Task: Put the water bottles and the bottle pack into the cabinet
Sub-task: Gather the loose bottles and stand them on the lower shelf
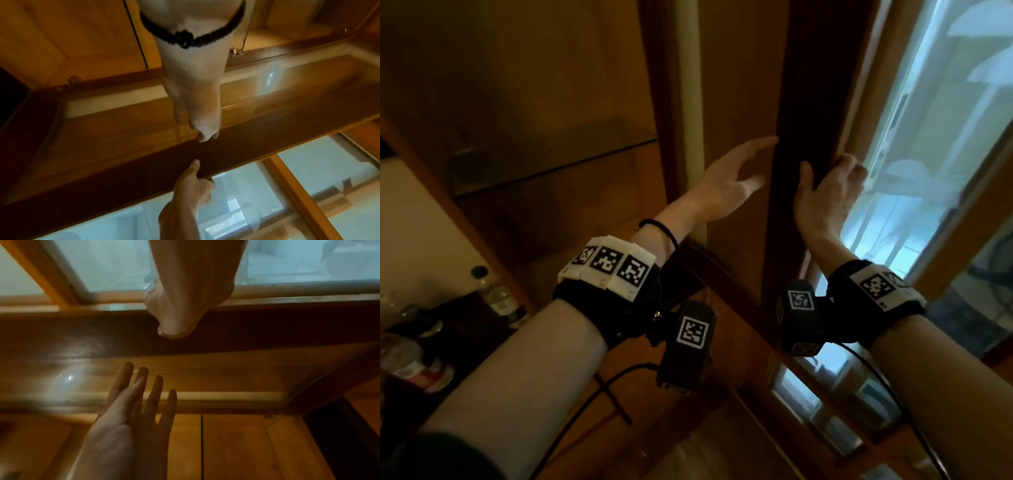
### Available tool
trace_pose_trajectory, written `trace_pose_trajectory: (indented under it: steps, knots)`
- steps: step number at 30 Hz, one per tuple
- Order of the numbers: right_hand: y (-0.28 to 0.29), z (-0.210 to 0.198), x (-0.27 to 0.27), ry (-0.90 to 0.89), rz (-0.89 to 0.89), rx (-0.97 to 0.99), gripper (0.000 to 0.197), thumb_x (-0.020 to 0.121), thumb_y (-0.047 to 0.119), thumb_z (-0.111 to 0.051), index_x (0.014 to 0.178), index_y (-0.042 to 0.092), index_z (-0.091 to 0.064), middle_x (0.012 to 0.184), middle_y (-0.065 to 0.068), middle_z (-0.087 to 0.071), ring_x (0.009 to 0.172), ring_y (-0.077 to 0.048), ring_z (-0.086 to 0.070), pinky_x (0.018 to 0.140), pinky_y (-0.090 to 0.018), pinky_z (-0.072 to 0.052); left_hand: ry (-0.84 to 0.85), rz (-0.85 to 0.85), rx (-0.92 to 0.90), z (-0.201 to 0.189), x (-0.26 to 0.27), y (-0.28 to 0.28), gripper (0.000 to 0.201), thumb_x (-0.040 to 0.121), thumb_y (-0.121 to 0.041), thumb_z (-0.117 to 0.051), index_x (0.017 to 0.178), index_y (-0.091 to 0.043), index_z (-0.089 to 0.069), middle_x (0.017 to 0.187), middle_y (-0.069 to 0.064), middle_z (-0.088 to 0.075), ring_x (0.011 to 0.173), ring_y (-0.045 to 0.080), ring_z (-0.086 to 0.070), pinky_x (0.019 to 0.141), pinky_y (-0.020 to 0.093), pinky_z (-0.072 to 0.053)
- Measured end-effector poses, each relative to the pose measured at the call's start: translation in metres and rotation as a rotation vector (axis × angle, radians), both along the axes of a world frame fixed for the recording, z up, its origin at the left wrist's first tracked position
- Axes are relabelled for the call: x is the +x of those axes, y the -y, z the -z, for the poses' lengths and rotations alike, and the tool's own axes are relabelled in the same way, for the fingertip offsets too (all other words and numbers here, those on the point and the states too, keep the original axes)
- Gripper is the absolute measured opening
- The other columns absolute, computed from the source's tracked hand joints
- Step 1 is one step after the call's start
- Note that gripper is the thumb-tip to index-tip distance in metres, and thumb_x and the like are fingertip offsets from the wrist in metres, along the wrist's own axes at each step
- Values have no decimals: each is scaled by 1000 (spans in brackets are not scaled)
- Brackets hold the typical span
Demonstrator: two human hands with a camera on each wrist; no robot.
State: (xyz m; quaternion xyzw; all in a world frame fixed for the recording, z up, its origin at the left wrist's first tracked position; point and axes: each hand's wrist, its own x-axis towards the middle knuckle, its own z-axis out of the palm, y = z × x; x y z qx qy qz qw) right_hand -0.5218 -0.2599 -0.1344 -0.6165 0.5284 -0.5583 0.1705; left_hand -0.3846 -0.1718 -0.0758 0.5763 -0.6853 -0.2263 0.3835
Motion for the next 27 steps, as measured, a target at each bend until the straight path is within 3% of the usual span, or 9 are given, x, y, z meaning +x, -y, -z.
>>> trace_pose_trajectory:
  steps: [5,8,11,14,18,21,22,24,27]
  knots:
    - [-46,5,49,88,150,138,84,83,9,-47,151,3,2,156,-20,-8,146,-34,-11,119,-39,-13,-29,-71,66,16,59,-51,33,101,-18,-46,131,-28,-54,137,-9,-53,123,9,-50,99,26,-41]
    - [-83,14,87,53,74,244,83,84,11,-45,153,15,0,159,-16,4,148,-33,-3,121,-40,-14,-50,-117,94,27,102,-86,29,100,-16,-48,125,-24,-59,112,-17,-62,106,1,-57,89,20,-45]
    - [-111,28,137,-18,-193,334,74,86,22,-51,151,18,-15,158,-11,-13,144,-28,-22,114,-41,-31,-58,-189,109,37,149,-127,26,100,-16,-47,122,-22,-61,107,-14,-64,99,-3,-58,80,13,-45]
    - [-149,30,198,-155,-552,509,58,87,32,-51,141,15,-39,137,-1,-47,120,-21,-50,88,-34,-43,-44,-257,145,46,202,-175,24,100,-19,-46,117,-27,-62,103,-18,-63,96,-8,-56,78,13,-42]
    - [-221,27,281,-526,-1042,738,41,99,28,-48,138,16,-45,138,-4,-48,120,-21,-52,76,-25,-46,-79,-425,199,67,286,-252,26,101,-17,-46,98,-38,-62,95,-18,-63,90,1,-58,83,26,-46]
    - [-269,39,345,-615,-1281,802,34,101,18,-44,133,7,-47,128,-3,-51,96,-12,-59,63,-13,-53,-122,-597,230,85,341,-314,22,99,-10,-46,101,-24,-64,94,-10,-60,93,9,-53,85,27,-42]
    - [-281,47,366,-629,-1324,813,31,101,17,-44,130,7,-50,128,-6,-52,96,-14,-59,74,-15,-55,-133,-660,236,88,357,-334,21,98,-9,-47,106,-19,-64,97,-5,-60,93,12,-53,82,26,-42]
    - [-300,57,405,-729,-1376,802,31,100,26,-45,129,17,-52,137,-5,-51,118,-20,-54,101,-34,-49,-159,-779,236,98,387,-369,21,97,-9,-49,112,-15,-63,104,0,-60,96,15,-54,80,25,-42]
    - [-322,65,454,-857,-1387,762,37,100,32,-43,135,24,-48,136,-2,-50,130,-27,-46,106,-44,-43,-208,-936,237,110,427,-409,29,97,-10,-50,125,-10,-58,120,5,-60,110,17,-55,89,26,-41]
